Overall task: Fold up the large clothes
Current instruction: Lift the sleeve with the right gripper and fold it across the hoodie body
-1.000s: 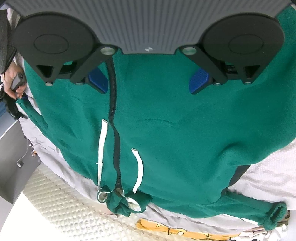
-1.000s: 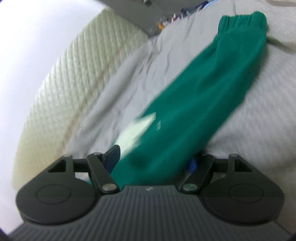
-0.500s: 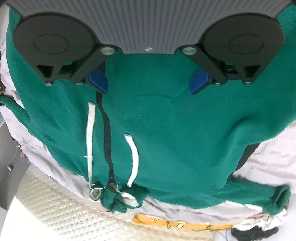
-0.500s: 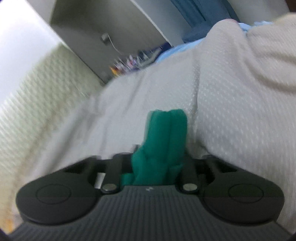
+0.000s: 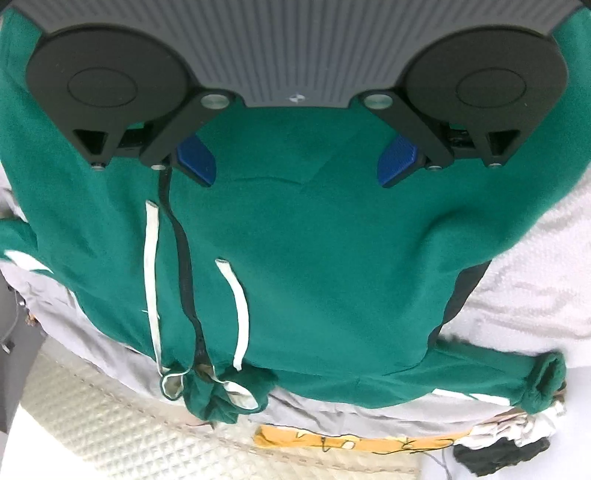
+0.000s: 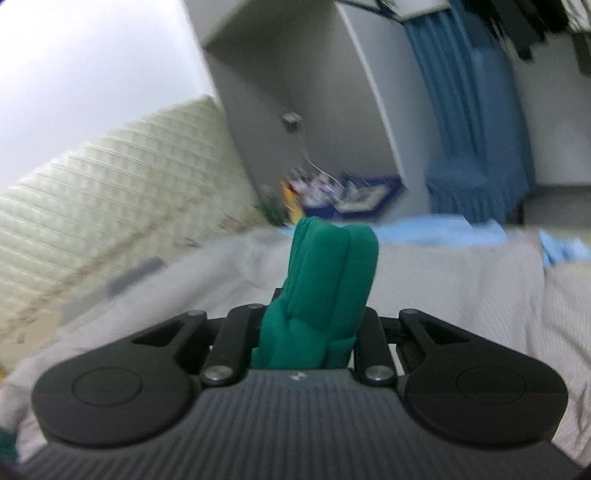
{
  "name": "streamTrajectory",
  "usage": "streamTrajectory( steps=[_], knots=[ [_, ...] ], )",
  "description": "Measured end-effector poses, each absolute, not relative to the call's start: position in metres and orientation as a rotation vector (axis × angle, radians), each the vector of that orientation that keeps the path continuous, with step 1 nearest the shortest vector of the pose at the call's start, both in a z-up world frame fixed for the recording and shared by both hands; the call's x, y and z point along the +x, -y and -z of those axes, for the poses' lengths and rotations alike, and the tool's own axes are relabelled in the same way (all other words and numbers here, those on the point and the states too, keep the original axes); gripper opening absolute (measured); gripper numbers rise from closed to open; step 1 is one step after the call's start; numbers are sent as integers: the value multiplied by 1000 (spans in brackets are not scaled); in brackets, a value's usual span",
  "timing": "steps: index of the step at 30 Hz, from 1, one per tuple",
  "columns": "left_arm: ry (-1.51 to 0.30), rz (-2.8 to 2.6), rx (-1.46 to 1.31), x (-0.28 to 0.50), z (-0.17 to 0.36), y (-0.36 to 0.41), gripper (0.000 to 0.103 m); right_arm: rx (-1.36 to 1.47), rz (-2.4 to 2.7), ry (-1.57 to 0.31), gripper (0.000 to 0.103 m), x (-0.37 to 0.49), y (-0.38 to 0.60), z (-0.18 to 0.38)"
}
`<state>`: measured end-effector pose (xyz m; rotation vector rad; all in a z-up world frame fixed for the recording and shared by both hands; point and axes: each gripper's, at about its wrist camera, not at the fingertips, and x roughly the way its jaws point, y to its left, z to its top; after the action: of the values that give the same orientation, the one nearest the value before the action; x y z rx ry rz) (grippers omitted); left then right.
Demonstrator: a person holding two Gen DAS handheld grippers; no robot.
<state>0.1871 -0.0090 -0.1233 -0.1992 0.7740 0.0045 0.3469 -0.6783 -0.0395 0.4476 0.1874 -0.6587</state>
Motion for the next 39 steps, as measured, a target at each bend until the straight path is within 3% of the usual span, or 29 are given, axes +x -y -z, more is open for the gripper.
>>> streamTrajectory(
  steps=[9, 16, 26, 35, 37, 39],
  knots=[
    [-683, 5, -298, 159, 100, -37, 96, 154, 411, -104, 21, 346, 509, -85],
    [-692, -32, -213, 154, 98, -42, 96, -31, 215, -139, 21, 341, 347, -110],
    [-608, -100, -412, 145, 85, -87, 96, -183, -78, -199, 21, 300, 146, -19],
    [-581, -133, -576, 155, 96, -128, 96, -281, -193, -432, 25, 269, 69, 108],
    [-578, -142, -598, 156, 99, -134, 96, -306, -235, -488, 35, 264, 63, 126],
    [-575, -130, -625, 159, 101, -137, 96, -318, -284, -531, 56, 256, 60, 131]
  ],
)
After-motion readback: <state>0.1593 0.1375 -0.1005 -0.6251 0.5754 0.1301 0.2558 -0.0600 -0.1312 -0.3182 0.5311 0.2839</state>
